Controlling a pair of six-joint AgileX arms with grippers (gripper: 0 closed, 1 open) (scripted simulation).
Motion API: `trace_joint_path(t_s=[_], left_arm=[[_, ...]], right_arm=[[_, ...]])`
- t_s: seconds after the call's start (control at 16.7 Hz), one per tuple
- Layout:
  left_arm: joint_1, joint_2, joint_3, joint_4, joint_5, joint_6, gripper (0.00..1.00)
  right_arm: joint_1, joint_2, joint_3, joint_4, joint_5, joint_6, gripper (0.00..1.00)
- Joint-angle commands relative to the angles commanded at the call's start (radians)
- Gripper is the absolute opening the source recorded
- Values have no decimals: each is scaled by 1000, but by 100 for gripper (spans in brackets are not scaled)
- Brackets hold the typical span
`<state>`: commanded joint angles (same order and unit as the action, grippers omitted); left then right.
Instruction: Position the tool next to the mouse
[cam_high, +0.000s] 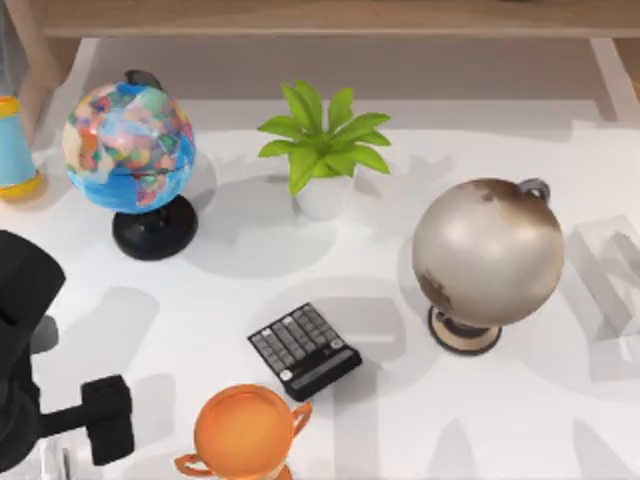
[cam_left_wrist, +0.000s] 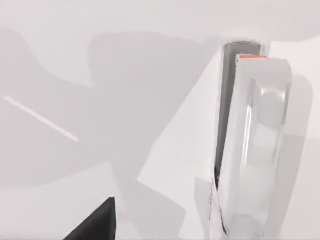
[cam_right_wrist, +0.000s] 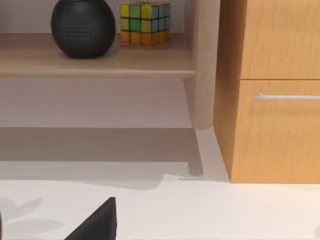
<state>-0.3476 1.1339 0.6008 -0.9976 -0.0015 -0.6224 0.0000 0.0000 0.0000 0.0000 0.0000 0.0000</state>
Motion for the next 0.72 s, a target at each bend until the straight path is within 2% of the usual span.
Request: trace_joint_path(t_s=[0.42,0.72], left_arm=[[-6,29,12,-24,0,-17,100],[-7,95,-71,134,-1,-14,100]], right_arm=[[0,0,0,0,0,0,100],[0,0,0,0,0,0,100]])
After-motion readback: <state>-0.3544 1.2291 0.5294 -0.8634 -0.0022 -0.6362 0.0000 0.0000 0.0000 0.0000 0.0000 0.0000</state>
